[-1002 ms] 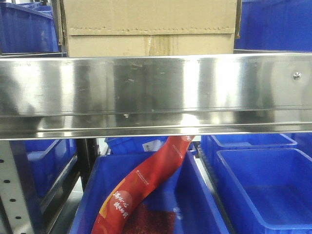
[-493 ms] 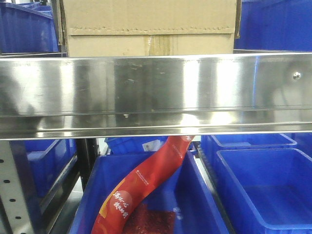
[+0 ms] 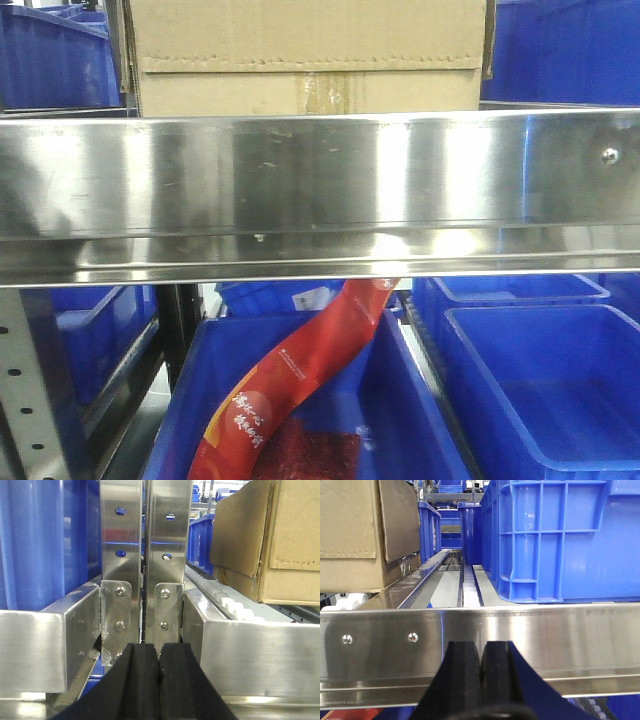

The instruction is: Stack two boxes on right shelf middle

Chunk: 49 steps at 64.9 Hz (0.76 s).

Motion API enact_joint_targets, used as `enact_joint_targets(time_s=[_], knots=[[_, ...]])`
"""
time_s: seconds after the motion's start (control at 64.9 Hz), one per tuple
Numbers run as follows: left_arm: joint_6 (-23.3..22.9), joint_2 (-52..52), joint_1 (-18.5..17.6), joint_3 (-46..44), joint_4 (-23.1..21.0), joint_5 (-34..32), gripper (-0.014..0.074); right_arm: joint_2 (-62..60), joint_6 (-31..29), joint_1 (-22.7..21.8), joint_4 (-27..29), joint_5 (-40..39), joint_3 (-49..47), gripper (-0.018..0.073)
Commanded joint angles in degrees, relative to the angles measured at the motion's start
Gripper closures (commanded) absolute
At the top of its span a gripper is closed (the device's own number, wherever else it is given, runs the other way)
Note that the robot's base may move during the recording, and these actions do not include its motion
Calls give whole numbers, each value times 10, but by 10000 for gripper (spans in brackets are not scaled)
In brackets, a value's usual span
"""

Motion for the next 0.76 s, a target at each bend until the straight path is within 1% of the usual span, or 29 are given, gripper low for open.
enact_joint_targets(time_s=[0.0,0.74], knots=[[2,-3,2,-1,-3,-12,707,-4,2,-2,-4,-13,0,721],[2,-3,2,-1,-3,-12,707,-4,2,-2,-4,-13,0,721]])
